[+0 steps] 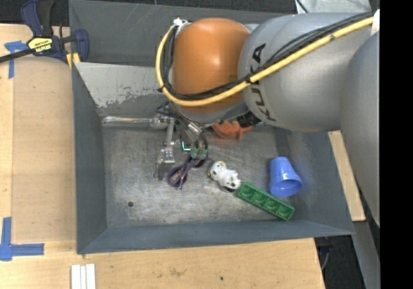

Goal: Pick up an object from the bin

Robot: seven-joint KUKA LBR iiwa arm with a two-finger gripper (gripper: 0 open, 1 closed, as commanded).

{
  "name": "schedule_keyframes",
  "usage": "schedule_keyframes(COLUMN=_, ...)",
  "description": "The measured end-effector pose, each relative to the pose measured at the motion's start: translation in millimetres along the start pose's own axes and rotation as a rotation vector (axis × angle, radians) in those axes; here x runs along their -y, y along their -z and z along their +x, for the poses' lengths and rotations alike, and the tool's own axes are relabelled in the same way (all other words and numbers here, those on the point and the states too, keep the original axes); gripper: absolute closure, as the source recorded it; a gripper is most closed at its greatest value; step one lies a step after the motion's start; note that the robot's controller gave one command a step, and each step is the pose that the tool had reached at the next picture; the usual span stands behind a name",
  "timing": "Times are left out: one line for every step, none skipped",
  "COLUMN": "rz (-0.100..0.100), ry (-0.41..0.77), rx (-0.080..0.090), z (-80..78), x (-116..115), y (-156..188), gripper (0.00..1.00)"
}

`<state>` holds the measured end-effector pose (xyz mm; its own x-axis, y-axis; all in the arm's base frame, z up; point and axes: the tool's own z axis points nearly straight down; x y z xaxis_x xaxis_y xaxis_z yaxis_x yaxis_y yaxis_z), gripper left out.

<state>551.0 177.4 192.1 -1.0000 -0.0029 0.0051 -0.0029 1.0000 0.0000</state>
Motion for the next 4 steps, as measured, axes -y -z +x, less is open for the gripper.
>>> schedule_keyframes(rz=-0.001, ry=-0.003, rx=0.008, z=-2.0, x=1, y=4, gripper=0.0)
schedule_keyframes(rz=-0.002, ry=0.105, rx=0.012, z=-3.6, x=28, y=-32, gripper=0.0)
schedule_keyframes(rz=0.001, ry=0.353, rx=0.009, z=-20.6, x=75, y=-41, gripper=0.0)
schedule_keyframes(rz=0.002, ry=0.485, rx=0.01, z=-24.4, x=87, y=-44, gripper=0.0)
